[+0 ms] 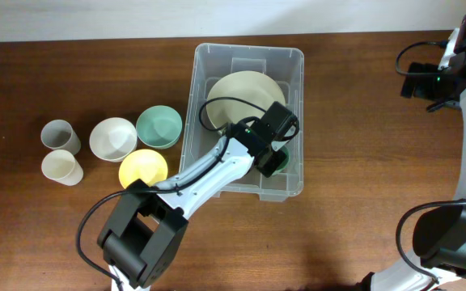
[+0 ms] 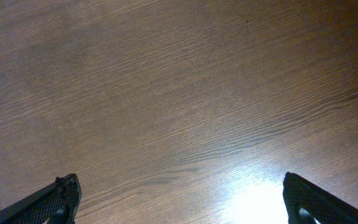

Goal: Pack container
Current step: 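Lower the mint green cup into the bin and open the left gripper, then raise the left gripper out of the bin and move it left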

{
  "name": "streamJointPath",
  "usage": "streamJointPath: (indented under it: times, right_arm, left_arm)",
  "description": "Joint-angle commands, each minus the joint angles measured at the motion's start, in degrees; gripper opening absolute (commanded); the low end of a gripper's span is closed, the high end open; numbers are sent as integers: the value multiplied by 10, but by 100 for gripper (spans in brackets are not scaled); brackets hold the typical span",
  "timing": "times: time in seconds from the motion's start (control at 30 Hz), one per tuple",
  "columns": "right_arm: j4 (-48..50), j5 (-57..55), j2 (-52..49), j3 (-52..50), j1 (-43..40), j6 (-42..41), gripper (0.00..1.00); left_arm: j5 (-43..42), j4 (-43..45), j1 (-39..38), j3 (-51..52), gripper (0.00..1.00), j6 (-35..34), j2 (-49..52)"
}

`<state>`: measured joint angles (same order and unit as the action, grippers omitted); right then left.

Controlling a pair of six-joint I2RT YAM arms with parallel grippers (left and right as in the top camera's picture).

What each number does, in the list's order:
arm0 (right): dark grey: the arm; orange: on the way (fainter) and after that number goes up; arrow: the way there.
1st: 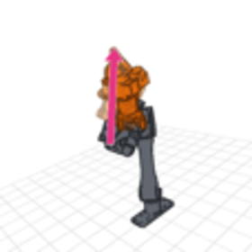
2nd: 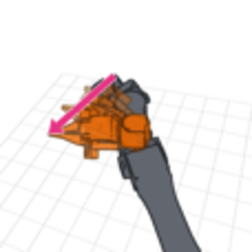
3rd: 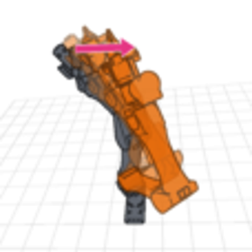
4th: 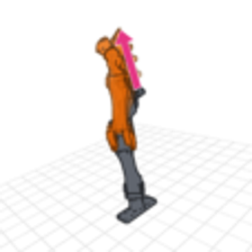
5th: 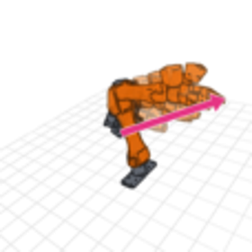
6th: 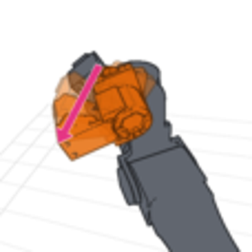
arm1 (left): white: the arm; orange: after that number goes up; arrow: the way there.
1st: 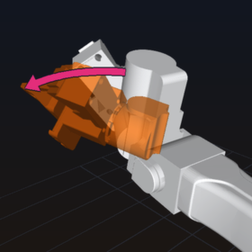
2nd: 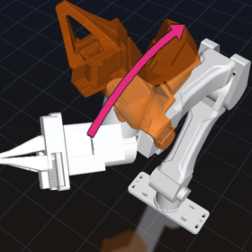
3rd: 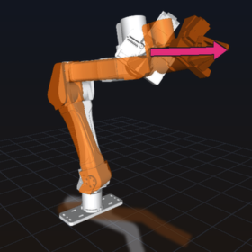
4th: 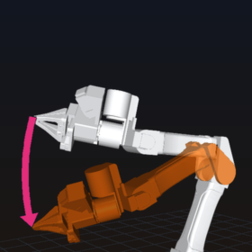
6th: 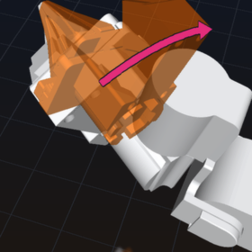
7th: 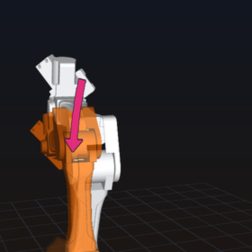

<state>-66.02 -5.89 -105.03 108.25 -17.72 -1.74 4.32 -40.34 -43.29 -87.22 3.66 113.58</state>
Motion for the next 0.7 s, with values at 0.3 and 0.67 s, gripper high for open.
streamJointPath:
  times: [0.3, 0.67]
  right_arm:
    - [0, 3, 7, 8, -3, -6, 99]
    - [0, 3, 7, 8, -3, -6, 99]
  left_arm:
    - [16, -103, 1, -164, 59, 3, 4]
    - [127, -189, 183, -257, 87, -95, -42]
